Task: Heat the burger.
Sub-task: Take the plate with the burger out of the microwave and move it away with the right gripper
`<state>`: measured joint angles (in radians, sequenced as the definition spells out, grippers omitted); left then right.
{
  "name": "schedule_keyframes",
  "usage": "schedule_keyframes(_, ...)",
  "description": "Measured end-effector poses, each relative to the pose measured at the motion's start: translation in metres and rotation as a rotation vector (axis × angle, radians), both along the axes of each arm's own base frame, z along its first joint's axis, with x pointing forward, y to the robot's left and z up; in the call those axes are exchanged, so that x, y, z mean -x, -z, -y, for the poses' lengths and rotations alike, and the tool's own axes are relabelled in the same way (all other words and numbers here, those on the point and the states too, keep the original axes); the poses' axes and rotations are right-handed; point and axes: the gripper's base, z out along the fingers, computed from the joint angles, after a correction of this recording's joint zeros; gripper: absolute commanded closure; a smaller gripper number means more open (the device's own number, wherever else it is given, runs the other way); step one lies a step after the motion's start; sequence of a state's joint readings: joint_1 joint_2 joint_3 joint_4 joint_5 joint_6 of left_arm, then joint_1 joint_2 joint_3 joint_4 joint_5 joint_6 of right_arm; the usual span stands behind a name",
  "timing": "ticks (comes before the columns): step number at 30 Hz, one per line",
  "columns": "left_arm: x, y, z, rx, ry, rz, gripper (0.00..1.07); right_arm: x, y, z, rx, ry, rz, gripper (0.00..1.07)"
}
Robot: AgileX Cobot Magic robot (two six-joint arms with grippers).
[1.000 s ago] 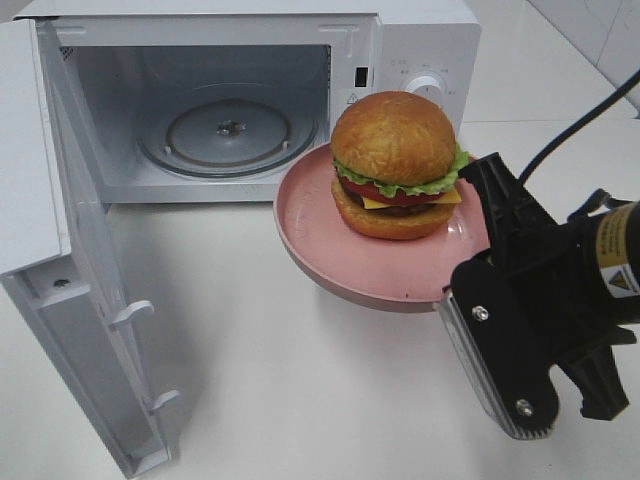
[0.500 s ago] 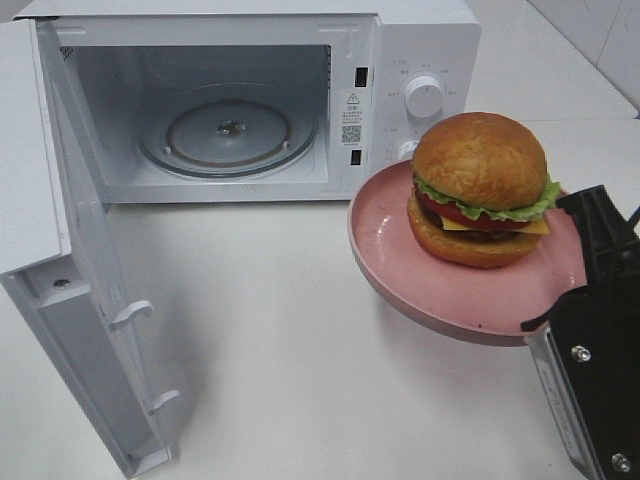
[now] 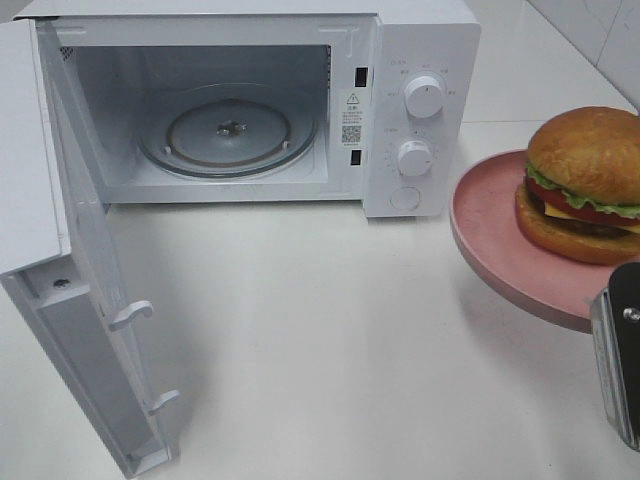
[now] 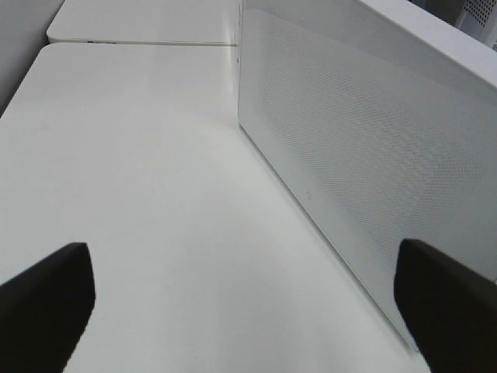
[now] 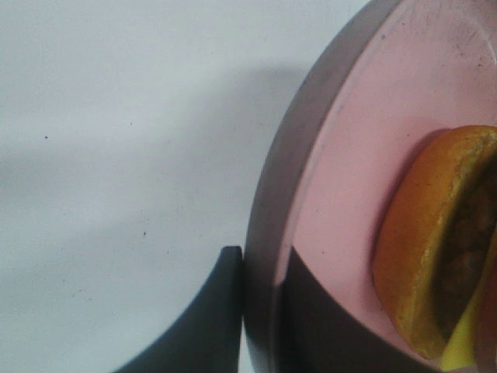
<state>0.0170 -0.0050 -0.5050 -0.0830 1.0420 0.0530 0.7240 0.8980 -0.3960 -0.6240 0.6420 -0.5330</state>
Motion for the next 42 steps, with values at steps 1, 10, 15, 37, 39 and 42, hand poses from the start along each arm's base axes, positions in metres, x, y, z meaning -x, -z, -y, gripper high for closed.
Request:
schedule_keyframes(1, 0.000, 0.000, 0.000, 0.000, 0.000, 0.000, 0.09, 0.000, 0.000, 0.000, 0.000, 0.000, 0.000, 1.07)
schedule_keyframes(10, 0.000, 0.000, 0.000, 0.000, 0.000, 0.000, 0.09, 0.001, 0.000, 0.010, -0.035, 0.228, 0.007, 1.07)
schedule_keyframes(15, 0.000, 0.000, 0.000, 0.000, 0.000, 0.000, 0.09, 0.001, -0.001, 0.013, -0.102, 0.372, 0.020, 1.07)
schedule_keyframes(37, 0.000, 0.000, 0.000, 0.000, 0.000, 0.000, 0.09, -0.033, 0.033, -0.002, -0.096, 0.923, 0.072, 1.07)
schedule_keyframes(39, 0.000, 0.000, 0.000, 0.000, 0.000, 0.000, 0.09, -0.043, 0.035, -0.009, -0.119, 0.977, 0.097, 1.07)
schedule_keyframes(42, 0.000, 0.000, 0.000, 0.000, 0.000, 0.000, 0.09, -0.052, 0.039, -0.017, -0.135, 1.025, 0.110, 1.07)
